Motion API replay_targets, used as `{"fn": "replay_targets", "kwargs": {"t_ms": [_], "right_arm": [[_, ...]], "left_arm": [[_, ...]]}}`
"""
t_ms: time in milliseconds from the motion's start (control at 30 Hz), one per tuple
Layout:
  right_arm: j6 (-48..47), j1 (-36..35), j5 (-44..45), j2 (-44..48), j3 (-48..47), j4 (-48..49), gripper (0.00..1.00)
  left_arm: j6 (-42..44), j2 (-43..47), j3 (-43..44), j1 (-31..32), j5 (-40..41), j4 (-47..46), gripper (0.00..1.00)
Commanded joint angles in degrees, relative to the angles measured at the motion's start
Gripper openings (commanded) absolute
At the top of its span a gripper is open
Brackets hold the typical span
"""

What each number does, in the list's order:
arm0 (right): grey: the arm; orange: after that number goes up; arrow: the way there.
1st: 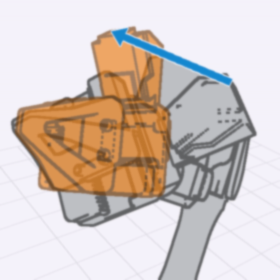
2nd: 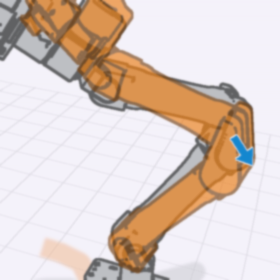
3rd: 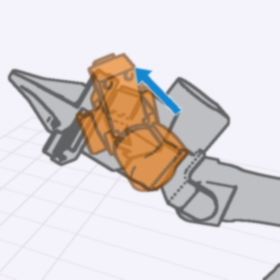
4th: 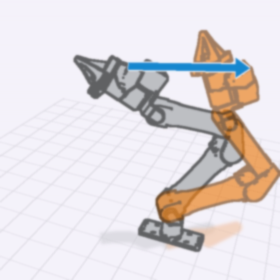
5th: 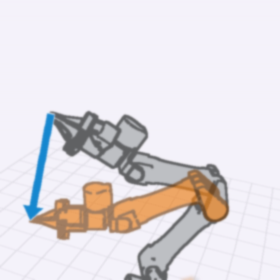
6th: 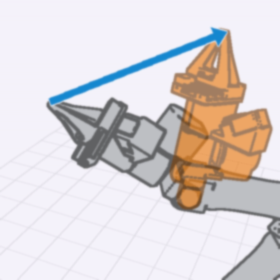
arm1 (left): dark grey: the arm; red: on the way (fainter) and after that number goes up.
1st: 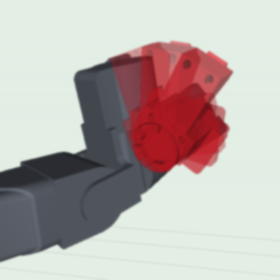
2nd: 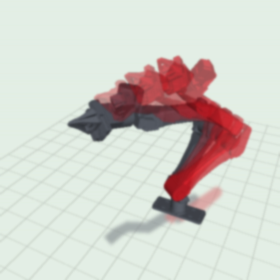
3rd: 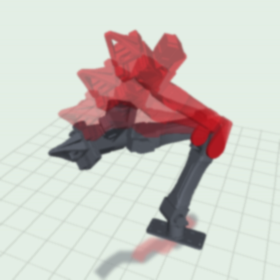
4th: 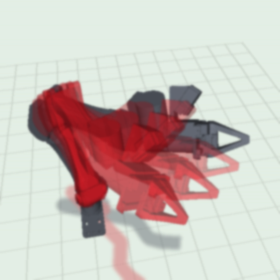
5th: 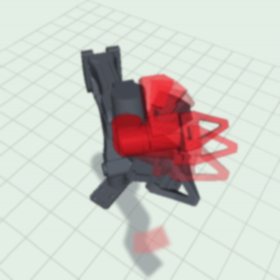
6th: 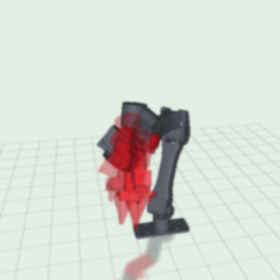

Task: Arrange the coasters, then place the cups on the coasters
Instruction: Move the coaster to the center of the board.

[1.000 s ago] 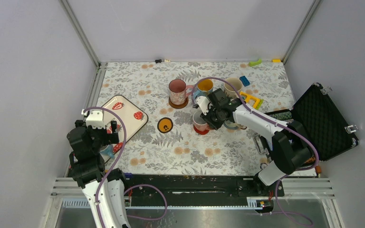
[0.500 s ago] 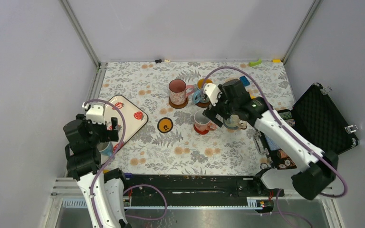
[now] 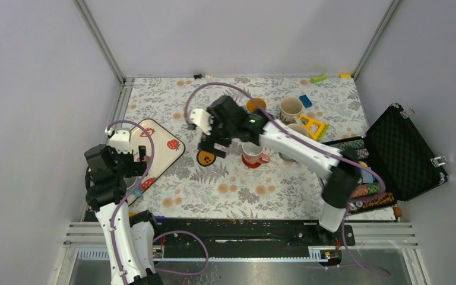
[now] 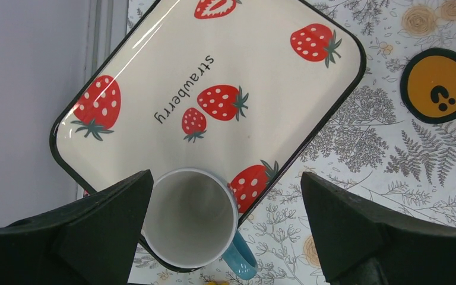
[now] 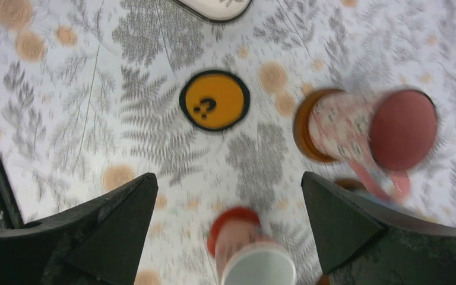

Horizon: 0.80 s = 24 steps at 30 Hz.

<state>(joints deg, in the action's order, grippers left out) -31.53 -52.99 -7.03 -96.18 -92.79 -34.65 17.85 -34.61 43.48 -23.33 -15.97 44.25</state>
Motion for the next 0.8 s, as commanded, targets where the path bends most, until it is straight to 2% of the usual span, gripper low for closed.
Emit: {"fn": "replay_targets", "kwargs": {"t_ms": [0,133,267,500,767], "right_arm": [[6.5,-1.5,0.0,-18.0,-16.3,-5.0,1.00],[11.0,-1.8,-0.3,-33.3,-33.6,-10.5,1.00],[11.6,-1.8,1.0,-42.1,-43.0,-12.9,1.00],[4.1,-3.4,10.8,-49.0,-45.2,-11.1,1.00],[2.1,-5.3,12.4,-52.0,-46.6,-10.6,1.00]], "left_arm": [[-2.4,3.3,-1.1,-0.3,2.6,-4.6,0.99],[-2.7,5.7,-2.0,-0.3,3.0,-5.6,0.99],[-3.0,6.2,-2.3,-0.3,4.1,-5.9,0.99],[-3.3,6.1,-2.5,-0.3,5.2,-6.4,0.99],[-3.3,5.8,-2.7,-0.4,5.0,-6.8,0.99]]}}
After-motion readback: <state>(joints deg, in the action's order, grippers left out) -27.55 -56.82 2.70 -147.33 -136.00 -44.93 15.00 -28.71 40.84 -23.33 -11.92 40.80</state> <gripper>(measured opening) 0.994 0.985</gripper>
